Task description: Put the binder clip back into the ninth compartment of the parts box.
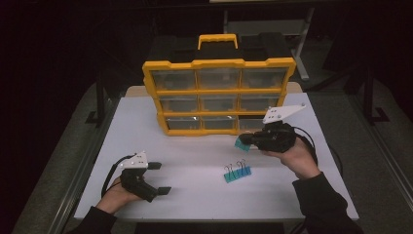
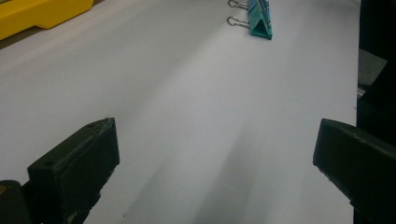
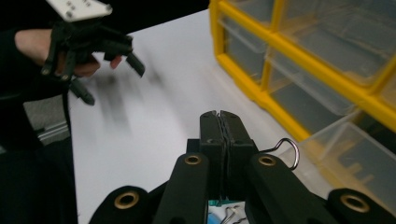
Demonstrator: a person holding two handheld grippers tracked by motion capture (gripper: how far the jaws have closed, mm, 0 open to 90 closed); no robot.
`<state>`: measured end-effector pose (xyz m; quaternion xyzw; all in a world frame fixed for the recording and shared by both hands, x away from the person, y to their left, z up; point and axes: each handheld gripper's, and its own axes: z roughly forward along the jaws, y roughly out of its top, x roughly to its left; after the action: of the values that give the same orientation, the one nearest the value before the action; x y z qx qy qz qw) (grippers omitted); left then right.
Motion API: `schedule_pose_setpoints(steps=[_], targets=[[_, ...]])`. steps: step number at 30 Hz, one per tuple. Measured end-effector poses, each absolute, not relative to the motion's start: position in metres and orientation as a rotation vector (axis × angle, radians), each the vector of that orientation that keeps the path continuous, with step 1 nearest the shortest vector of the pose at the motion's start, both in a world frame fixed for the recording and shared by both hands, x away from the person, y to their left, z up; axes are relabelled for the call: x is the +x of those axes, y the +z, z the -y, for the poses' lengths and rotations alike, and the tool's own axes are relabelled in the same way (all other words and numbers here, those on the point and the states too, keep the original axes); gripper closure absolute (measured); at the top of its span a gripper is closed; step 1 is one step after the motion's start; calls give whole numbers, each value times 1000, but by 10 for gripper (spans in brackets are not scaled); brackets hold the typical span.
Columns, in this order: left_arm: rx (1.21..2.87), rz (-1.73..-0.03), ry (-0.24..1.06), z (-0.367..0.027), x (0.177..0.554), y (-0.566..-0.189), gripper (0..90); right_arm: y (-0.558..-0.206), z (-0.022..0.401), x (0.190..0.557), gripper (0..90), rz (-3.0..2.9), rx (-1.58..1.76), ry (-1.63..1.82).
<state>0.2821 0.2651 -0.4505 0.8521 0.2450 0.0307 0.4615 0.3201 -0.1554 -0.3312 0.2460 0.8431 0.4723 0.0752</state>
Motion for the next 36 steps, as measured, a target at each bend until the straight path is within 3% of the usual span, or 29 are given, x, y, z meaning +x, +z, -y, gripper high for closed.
schedule_pose_setpoints(steps=[16, 36], targets=[[2093, -600, 79, -265, 282, -450, 0, -323, 164, 347, 871, -2424, 830, 1368], [2097, -597, 79, -265, 282, -451, 0, -350, 164, 375, 870, -2405, 931, 1269]])
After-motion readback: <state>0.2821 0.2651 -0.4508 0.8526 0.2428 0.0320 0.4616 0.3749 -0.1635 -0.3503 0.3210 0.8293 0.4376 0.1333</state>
